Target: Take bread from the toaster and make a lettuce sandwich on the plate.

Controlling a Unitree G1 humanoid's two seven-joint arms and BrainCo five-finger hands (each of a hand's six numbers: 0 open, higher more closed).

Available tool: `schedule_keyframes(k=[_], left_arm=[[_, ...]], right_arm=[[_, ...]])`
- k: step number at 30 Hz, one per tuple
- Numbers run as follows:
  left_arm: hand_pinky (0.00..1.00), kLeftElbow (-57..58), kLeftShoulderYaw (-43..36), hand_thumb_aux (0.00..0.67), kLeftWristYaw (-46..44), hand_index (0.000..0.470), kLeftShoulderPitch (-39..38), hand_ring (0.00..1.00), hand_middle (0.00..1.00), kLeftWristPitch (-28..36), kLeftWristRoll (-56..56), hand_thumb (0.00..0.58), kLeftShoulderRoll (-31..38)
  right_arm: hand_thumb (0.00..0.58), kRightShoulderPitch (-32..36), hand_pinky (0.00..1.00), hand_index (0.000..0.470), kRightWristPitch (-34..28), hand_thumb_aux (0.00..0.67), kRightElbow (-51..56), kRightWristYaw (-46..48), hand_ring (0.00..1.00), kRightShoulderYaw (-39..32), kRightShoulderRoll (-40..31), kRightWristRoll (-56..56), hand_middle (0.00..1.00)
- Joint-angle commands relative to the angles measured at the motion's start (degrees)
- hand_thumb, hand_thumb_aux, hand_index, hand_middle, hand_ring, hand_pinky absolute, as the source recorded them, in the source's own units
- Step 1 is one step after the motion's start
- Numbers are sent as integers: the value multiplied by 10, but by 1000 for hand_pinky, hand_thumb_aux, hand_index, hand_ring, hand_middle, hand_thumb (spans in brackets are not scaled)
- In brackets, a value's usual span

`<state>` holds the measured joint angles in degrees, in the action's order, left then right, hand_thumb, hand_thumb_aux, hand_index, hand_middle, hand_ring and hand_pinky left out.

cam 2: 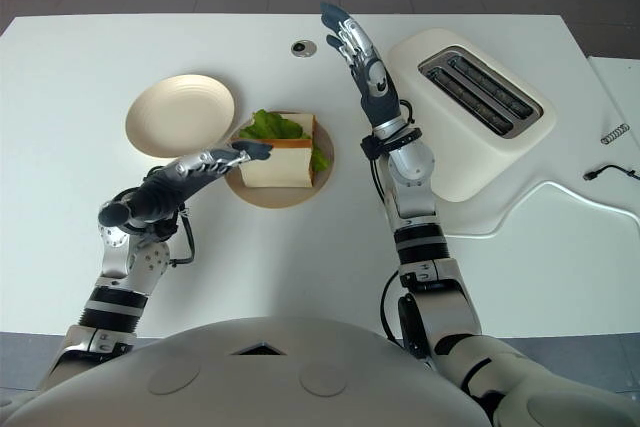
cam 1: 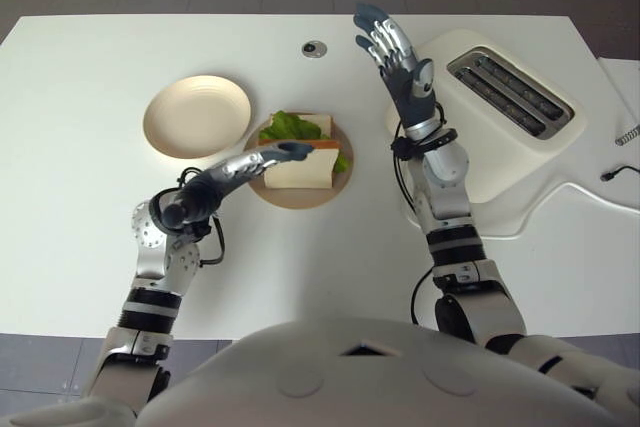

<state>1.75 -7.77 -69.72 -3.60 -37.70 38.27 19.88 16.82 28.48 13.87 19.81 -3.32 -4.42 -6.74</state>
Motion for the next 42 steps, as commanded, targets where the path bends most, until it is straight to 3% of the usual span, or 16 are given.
schedule_keyframes(k=[1, 5, 10, 22, 27, 31, 32, 33, 34, 35, 36, 38, 42], left_arm=[[0, 55, 0, 0, 9, 0, 14, 0, 0, -31, -77, 0, -14], [0, 102, 25, 0, 96, 0, 55, 0, 0, -38, -156, 0, -39], [0, 157, 3, 0, 131, 0, 67, 0, 0, -82, -255, 0, -35], [0, 282, 27, 0, 319, 0, 141, 0, 0, -111, -391, 0, -47], [0, 248, 32, 0, 316, 0, 140, 0, 0, -105, -307, 0, -55], [0, 143, 42, 0, 262, 0, 115, 0, 0, -54, -136, 0, -56], [0, 102, 39, 0, 225, 0, 98, 0, 0, -31, -76, 0, -49], [16, 59, 33, 58, 181, 41, 76, 16, 16, -7, -18, 96, -40], [337, 23, 30, 434, 138, 304, 55, 337, 337, 19, 30, 508, -29], [804, 1, 26, 670, 96, 470, 37, 804, 804, 39, 61, 580, -19], [1000, -13, 20, 670, 54, 470, 20, 1000, 1000, 51, 75, 580, -8], [1000, -14, -2, 670, -33, 470, -10, 1000, 1000, 59, 63, 580, 19], [1000, 61, -53, 670, -133, 470, -34, 1000, 1000, 0, -61, 580, 49]], right_arm=[[0, 2, 0, 0, -10, 0, 5, 3, 0, 3, -4, -1, 0], [0, 2, 0, 0, -11, 0, 4, 3, 0, 3, -3, -1, 0], [0, 2, 0, 0, -14, 0, 4, 2, 0, 4, -2, -1, 0], [0, -2, 0, 0, -15, 0, 3, -1, 0, 4, 3, -1, 0], [0, -8, 0, 0, -15, 0, -4, 0, 0, 3, 5, -3, 0], [0, -29, 0, 0, -29, 0, -50, 53, 0, -12, 2, -58, 0], [71, -41, 12, 29, -38, 42, -73, 82, 12, -19, -2, -88, 12], [558, -53, 729, 378, -52, 539, -96, 113, 729, -27, -7, -122, 729], [580, -67, 1000, 470, -68, 670, -119, 146, 1000, -34, -15, -157, 1000], [580, -83, 1000, 470, -89, 670, -140, 186, 1000, -45, -29, -188, 1000], [580, -96, 1000, 470, -107, 670, -156, 220, 1000, -54, -44, -208, 1000], [580, -122, 1000, 470, -123, 670, -163, 289, 1000, -85, -86, -200, 1000], [580, -135, 1000, 470, -49, 670, -78, 328, 1000, -152, -145, -32, 1000]])
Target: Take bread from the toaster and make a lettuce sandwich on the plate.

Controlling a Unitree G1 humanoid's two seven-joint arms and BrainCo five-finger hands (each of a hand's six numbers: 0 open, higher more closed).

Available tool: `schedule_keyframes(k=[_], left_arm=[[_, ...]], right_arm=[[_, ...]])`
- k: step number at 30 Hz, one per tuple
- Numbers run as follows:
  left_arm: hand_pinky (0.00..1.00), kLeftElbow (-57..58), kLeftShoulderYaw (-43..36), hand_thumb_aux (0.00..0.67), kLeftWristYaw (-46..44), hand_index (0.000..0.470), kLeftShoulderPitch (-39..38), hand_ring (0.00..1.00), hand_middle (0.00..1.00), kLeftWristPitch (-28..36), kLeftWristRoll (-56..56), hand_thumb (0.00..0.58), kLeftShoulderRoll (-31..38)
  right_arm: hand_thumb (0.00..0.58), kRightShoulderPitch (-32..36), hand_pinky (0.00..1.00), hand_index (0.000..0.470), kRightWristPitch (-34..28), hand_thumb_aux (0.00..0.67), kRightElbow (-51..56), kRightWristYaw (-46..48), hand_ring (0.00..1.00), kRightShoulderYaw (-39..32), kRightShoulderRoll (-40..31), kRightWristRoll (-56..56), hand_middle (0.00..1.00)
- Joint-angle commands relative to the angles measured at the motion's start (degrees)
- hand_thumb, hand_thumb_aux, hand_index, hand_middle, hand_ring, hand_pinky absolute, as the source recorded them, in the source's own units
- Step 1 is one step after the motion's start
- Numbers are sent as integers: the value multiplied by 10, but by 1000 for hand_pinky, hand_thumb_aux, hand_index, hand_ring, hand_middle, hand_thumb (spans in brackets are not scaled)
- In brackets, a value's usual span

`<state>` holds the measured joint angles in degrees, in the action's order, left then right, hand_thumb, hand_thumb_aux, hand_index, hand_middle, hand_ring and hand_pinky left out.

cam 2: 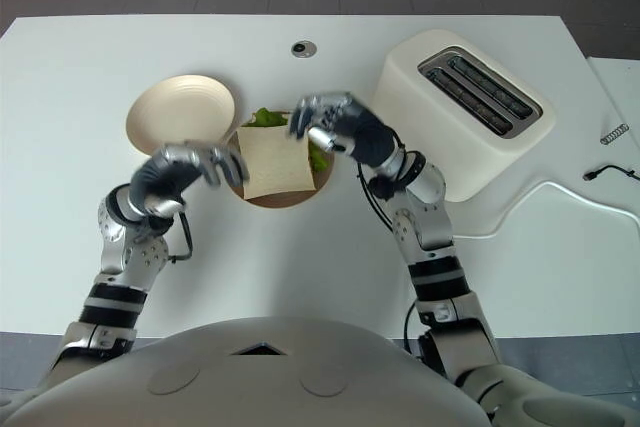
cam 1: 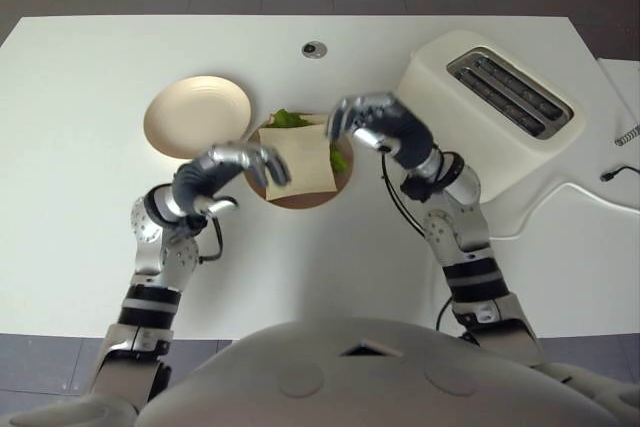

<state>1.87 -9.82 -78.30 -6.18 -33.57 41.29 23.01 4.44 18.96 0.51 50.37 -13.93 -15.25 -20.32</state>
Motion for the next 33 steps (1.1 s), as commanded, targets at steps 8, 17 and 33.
schedule_keyframes(k=[8, 17, 33], left_arm=[[1000, 247, -69, 670, 58, 470, 42, 1000, 1000, -128, -332, 580, 21], [1000, 449, -62, 670, 518, 470, 203, 1000, 1000, -135, -626, 580, -3], [0, 306, -27, 0, 626, 0, 197, 0, 0, -209, -288, 0, -96]], right_arm=[[580, -41, 1000, 470, 117, 670, 136, 78, 1000, -176, -109, 268, 1000], [580, 36, 1000, 470, 155, 670, 239, -116, 1000, -149, -41, 329, 1000], [0, 54, 416, 0, 185, 0, 127, -254, 416, -25, 9, 20, 416]])
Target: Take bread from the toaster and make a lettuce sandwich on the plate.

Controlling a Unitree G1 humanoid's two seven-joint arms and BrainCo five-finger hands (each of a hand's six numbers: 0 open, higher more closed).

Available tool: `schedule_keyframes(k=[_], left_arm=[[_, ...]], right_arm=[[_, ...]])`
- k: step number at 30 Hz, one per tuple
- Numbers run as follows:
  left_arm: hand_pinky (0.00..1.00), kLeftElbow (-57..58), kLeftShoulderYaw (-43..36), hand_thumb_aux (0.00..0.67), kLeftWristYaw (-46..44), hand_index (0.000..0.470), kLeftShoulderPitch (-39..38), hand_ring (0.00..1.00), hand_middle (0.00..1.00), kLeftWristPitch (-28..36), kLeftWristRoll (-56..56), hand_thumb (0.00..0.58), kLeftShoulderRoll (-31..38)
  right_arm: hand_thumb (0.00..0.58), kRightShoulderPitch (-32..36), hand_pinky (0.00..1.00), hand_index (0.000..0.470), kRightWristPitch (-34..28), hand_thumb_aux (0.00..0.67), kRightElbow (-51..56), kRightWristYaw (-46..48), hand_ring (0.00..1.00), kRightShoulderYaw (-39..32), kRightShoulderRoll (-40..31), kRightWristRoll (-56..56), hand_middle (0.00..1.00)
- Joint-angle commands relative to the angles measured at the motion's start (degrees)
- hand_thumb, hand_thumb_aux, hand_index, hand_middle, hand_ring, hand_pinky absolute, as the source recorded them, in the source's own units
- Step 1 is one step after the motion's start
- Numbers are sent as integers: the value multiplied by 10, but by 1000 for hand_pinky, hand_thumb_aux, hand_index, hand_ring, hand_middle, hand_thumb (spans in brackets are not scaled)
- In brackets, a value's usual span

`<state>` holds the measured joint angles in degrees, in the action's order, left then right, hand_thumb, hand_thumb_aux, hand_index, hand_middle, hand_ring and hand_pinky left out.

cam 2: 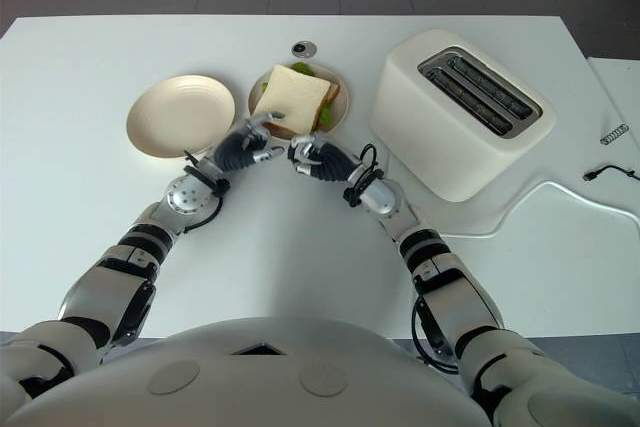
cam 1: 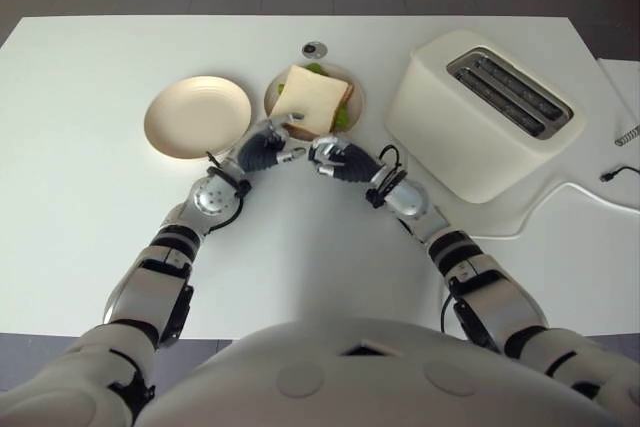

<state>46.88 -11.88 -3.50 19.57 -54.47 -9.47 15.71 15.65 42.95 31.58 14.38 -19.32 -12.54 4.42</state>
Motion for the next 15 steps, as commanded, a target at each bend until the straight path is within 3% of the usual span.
schedule_keyframes(k=[1, 5, 8, 15], left_arm=[[0, -215, -6, 0, -156, 0, -82, 0, 0, 26, 301, 0, -21], [0, -461, 23, 0, -219, 0, -148, 0, 0, 163, 566, 0, -20], [0, -581, 26, 0, -275, 0, -200, 0, 0, 233, 682, 0, -8], [0, -600, 38, 0, -361, 0, -232, 0, 0, 318, 671, 0, -41]], right_arm=[[0, -70, 0, 0, -82, 0, -241, 124, 0, 46, -26, -300, 0], [0, -112, 0, 0, -159, 0, -385, 165, 0, 99, -43, -476, 0], [0, -144, 0, 0, -202, 0, -441, 197, 0, 123, -47, -561, 0], [0, -170, 0, 0, -269, 0, -458, 248, 0, 170, -36, -580, 0]])
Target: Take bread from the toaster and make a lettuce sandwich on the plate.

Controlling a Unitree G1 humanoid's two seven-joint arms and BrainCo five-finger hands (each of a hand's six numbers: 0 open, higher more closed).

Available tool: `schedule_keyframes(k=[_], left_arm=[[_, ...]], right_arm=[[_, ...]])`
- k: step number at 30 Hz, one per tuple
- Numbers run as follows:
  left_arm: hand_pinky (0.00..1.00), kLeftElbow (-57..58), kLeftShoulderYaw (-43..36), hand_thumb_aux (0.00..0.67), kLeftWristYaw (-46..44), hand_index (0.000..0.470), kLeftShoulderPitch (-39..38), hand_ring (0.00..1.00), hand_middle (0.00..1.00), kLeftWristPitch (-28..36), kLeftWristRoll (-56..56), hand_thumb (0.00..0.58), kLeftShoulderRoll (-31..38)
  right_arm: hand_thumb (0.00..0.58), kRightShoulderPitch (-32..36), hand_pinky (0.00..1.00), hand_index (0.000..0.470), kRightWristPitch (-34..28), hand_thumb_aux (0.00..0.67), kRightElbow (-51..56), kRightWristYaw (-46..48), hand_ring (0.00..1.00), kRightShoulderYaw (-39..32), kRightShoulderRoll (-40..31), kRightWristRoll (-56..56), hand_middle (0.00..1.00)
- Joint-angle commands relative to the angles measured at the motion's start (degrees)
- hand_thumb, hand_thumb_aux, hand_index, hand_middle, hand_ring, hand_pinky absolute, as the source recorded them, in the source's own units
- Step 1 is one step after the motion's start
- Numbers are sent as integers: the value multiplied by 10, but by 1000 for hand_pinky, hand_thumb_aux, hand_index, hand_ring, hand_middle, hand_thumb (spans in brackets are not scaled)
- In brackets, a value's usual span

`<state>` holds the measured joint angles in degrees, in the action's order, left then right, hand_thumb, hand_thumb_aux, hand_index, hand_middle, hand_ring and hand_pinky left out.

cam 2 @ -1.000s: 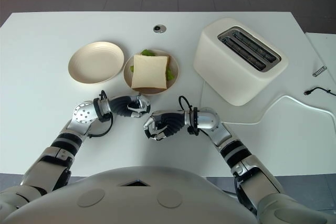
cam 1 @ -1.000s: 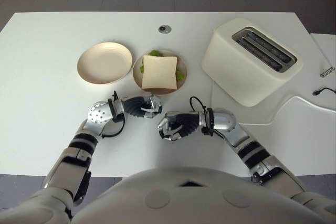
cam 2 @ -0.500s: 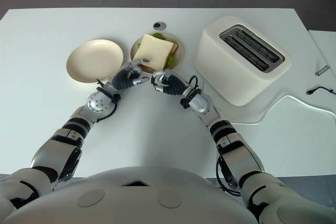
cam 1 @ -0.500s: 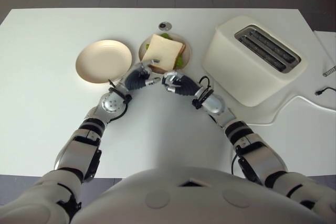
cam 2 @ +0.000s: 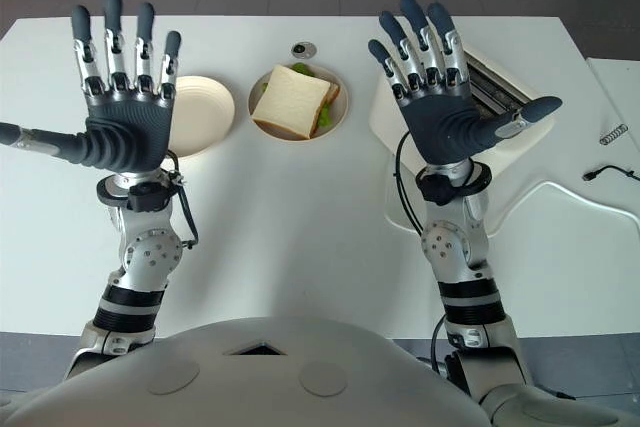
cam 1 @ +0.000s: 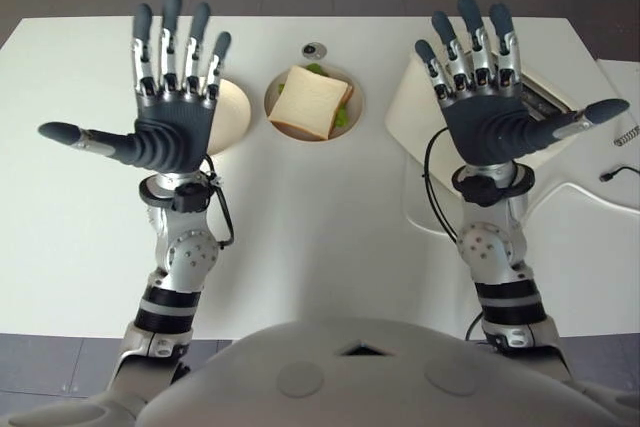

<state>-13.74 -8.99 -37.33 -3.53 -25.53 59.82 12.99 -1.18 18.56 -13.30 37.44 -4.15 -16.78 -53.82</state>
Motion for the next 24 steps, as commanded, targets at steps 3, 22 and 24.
schedule_keyframes(k=[3, 22, 24], left_arm=[[0, 18, 24, 0, -43, 0, 12, 0, 0, 46, -67, 0, -11], [0, 224, 63, 0, -93, 0, 107, 0, 0, -19, -242, 0, -145], [0, 221, 70, 0, -83, 0, 106, 0, 0, -37, -252, 0, -156]], right_arm=[[0, 2, 0, 0, -44, 0, -15, 27, 0, 33, 14, 7, 0], [0, 65, 0, 0, -111, 0, 83, 115, 0, 71, 101, 31, 0], [0, 70, 0, 0, -121, 0, 85, 116, 0, 70, 114, 27, 0]])
